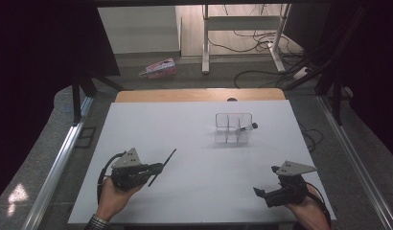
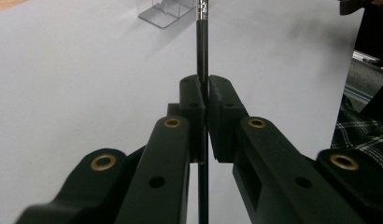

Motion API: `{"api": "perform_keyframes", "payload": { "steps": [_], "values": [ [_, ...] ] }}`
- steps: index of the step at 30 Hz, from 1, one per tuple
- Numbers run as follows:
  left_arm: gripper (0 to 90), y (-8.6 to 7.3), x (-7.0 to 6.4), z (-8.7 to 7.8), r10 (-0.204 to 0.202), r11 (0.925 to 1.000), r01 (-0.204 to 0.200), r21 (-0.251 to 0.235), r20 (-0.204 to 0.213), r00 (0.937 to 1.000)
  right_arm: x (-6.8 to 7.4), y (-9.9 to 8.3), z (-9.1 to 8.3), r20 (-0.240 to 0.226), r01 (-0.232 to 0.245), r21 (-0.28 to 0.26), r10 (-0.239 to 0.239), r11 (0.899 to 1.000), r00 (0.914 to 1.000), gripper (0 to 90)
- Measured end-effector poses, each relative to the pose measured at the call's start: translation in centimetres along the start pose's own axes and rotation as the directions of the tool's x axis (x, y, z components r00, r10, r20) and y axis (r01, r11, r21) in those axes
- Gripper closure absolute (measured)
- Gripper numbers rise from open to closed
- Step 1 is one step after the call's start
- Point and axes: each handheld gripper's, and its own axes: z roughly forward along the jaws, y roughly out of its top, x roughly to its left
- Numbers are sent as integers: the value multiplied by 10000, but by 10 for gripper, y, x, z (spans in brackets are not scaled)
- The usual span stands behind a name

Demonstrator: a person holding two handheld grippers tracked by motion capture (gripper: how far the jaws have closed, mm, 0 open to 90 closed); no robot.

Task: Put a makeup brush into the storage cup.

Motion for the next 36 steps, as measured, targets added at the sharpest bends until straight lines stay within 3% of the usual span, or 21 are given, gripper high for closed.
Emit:
{"api": "perform_keyframes", "payload": {
  "steps": [10,16,28,36],
  "values": [
    [858,-5,-13,-3,-209,9996,211,-194,106,9997,1,1,0,-5,44,-92,-44,9999,10000,0],
    [858,-5,-17,0,-123,9997,127,-223,181,9998,2,2,0,8,54,-149,-54,9999,10000,0],
    [858,-1,-21,7,-113,9991,133,-396,498,9987,7,10,1,-492,-172,-604,143,9980,9987,0],
    [857,2,-24,13,-1,9996,20,-293,641,9979,14,17,9,-847,-207,-612,155,9979,9963,0]
  ]
}}
